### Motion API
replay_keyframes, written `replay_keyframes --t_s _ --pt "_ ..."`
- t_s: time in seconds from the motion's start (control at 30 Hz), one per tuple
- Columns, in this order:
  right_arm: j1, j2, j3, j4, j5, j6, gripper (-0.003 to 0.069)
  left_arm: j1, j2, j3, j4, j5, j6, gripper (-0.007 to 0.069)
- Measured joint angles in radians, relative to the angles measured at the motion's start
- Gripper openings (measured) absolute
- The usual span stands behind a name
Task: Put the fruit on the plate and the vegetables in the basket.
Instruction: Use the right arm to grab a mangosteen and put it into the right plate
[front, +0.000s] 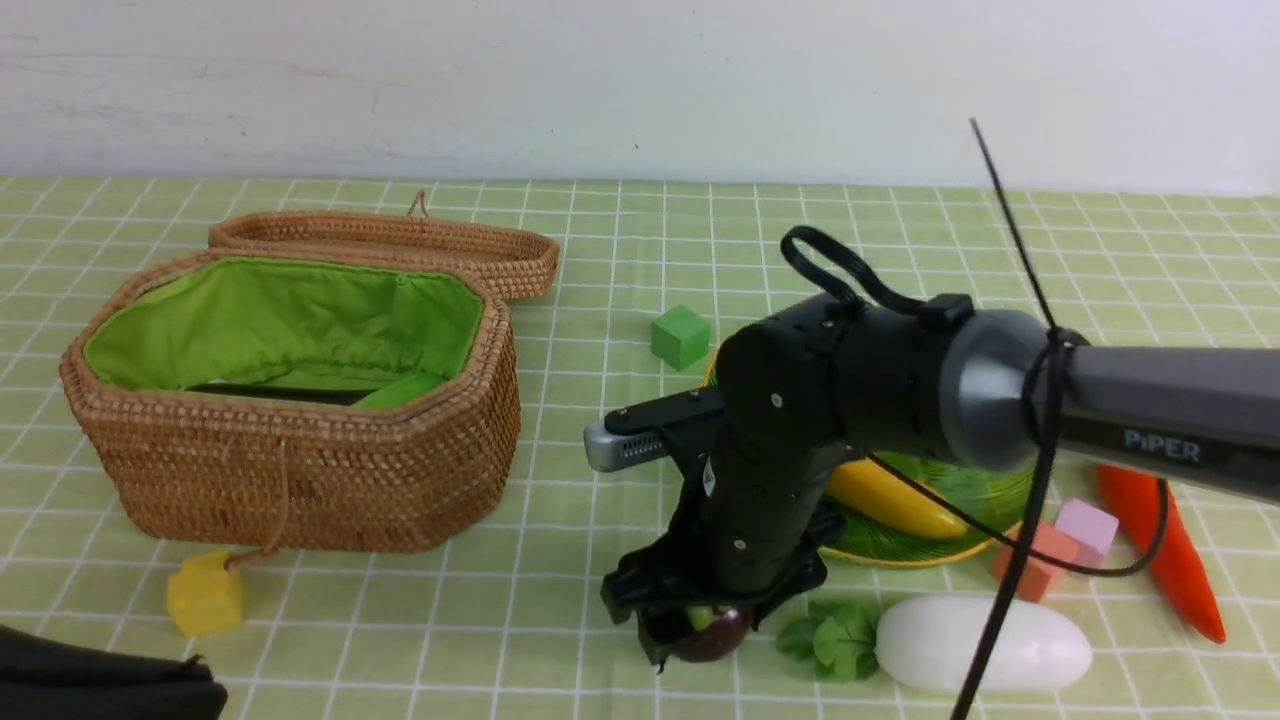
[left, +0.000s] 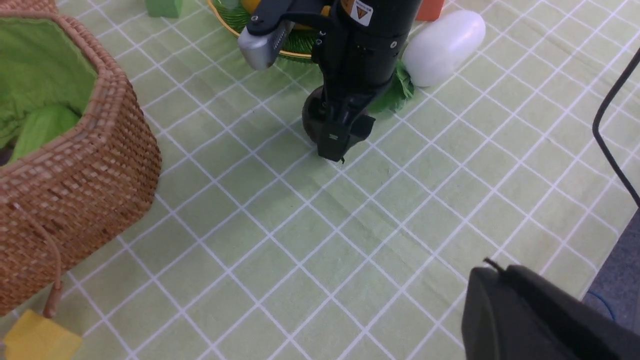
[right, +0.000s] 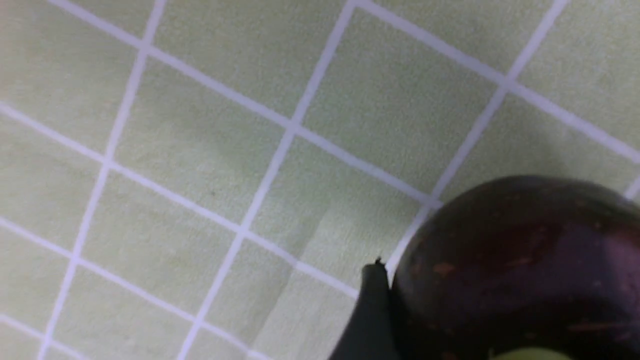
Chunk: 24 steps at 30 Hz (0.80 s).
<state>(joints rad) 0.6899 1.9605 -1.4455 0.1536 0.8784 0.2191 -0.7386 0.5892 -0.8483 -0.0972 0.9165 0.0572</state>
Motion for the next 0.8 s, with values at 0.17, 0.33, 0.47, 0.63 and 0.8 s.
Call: replay_keyframes --t_s 0.17,0.33,0.47,0.63,0.8 --pt "-0.020 -0.110 -0.021 -0.043 0.021 -0.001 0.0576 0.000 0.000 0.000 0.000 -0.108 0.004 -0.0013" --pt "-0.113 -0.176 -0.024 -0.072 0.010 0.000 0.0576 0.000 0.000 0.000 -0.002 -0.259 0.005 -0.0013" --pt "-0.219 -0.169 -0.024 -0.077 -0.079 0.000 0.0576 0.000 0.000 0.000 -0.003 -0.351 0.005 -0.0013" --pt "-0.295 -0.128 -0.024 -0.059 -0.276 0.000 0.0576 0.000 0.000 0.000 -0.003 -0.388 0.005 -0.0013" --pt "-0.319 -0.059 -0.035 -0.057 -0.362 0.000 0.0576 0.000 0.000 0.000 -0.004 -0.384 0.005 -0.0011"
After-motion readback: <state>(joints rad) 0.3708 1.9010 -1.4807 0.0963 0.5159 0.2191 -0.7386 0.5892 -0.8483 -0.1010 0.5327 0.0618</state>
